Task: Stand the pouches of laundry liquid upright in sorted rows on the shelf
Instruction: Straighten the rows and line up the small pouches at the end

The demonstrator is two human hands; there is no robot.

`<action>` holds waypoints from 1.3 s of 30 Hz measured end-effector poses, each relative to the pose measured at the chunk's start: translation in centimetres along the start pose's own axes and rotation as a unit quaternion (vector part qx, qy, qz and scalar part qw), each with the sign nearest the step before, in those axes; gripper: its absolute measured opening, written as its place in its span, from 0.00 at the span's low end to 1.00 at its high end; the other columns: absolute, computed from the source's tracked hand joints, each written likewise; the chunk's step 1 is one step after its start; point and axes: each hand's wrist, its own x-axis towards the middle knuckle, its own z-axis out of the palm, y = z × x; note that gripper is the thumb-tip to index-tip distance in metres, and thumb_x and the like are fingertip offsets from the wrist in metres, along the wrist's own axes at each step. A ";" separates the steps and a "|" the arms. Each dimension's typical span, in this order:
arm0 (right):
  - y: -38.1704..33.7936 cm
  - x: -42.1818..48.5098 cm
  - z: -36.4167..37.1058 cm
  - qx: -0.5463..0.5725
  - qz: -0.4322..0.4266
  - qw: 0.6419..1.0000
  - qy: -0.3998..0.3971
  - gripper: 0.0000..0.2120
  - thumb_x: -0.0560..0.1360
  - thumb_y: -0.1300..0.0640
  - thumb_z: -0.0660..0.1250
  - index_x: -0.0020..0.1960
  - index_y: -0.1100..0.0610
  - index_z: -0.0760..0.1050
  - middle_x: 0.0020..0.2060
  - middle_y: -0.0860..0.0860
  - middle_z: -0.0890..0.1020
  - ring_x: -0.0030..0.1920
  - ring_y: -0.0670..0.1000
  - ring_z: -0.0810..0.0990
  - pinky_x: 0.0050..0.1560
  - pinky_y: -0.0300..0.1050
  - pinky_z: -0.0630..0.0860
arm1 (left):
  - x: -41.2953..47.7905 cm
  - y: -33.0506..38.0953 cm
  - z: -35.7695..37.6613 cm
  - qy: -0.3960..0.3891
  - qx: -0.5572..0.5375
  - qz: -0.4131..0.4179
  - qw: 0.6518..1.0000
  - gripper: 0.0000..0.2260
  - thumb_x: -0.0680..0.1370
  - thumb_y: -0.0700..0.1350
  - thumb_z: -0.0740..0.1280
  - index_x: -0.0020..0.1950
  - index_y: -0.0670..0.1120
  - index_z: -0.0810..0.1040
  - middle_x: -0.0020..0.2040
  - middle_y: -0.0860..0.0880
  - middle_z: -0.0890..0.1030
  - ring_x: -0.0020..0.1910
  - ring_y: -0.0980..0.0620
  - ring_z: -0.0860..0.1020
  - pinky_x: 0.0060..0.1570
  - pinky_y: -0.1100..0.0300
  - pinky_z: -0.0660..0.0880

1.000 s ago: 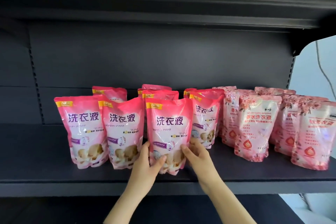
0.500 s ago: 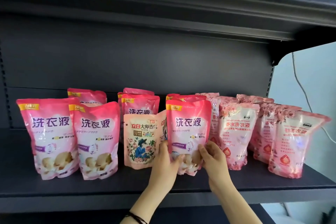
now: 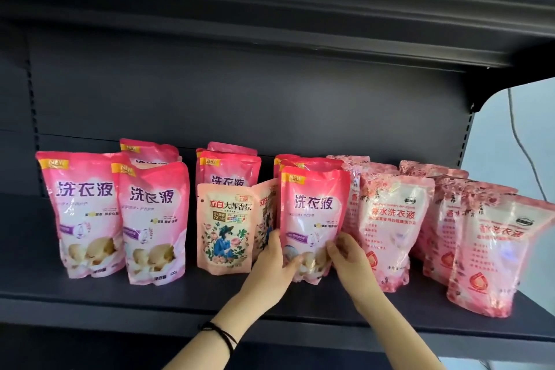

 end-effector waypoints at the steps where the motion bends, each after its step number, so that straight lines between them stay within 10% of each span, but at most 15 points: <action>1: -0.3 -0.2 -0.7 -0.059 0.001 0.998 -0.022 0.08 0.80 0.56 0.62 0.56 0.58 0.74 0.47 0.49 0.81 0.48 0.50 0.80 0.42 0.36 0.74 | -0.3 0.2 -0.6 -0.013 0.020 0.002 1.000 0.28 0.78 0.55 0.63 0.74 0.48 0.56 0.65 0.51 0.75 0.59 0.56 0.76 0.52 0.68 0.70; 6: -3.3 -0.9 -3.9 -0.355 -0.003 0.921 -0.159 0.19 0.75 0.49 0.67 0.54 0.64 0.78 0.52 0.58 0.82 0.53 0.56 0.80 0.54 0.50 0.76 | -2.6 1.5 -5.2 -0.062 0.223 0.028 0.972 0.18 0.78 0.59 0.60 0.66 0.52 0.71 0.53 0.56 0.80 0.49 0.58 0.78 0.50 0.58 0.77; 16: -10.4 -2.3 0.3 -0.431 -0.071 0.869 -0.234 0.10 0.71 0.51 0.69 0.51 0.51 0.78 0.45 0.51 0.85 0.45 0.51 0.84 0.43 0.42 0.79 | -4.4 2.6 -14.3 0.010 0.469 0.071 0.880 0.16 0.76 0.61 0.61 0.59 0.56 0.74 0.53 0.55 0.80 0.48 0.53 0.78 0.39 0.60 0.69; 32: -20.7 -0.9 8.5 -0.454 -0.192 0.860 -0.133 0.12 0.71 0.51 0.73 0.52 0.53 0.81 0.48 0.49 0.83 0.49 0.50 0.81 0.54 0.47 0.77 | 0.0 4.7 -24.2 0.039 0.441 0.316 0.839 0.13 0.75 0.57 0.66 0.57 0.54 0.78 0.52 0.56 0.79 0.57 0.54 0.71 0.55 0.56 0.69; 39: -21.7 3.2 8.8 -0.461 -0.215 0.839 -0.195 0.15 0.71 0.53 0.73 0.57 0.55 0.81 0.54 0.49 0.83 0.54 0.49 0.80 0.56 0.40 0.73 | 6.7 4.9 -24.2 -0.170 0.349 0.152 0.909 0.17 0.68 0.55 0.76 0.53 0.50 0.82 0.46 0.57 0.81 0.48 0.56 0.79 0.53 0.57 0.75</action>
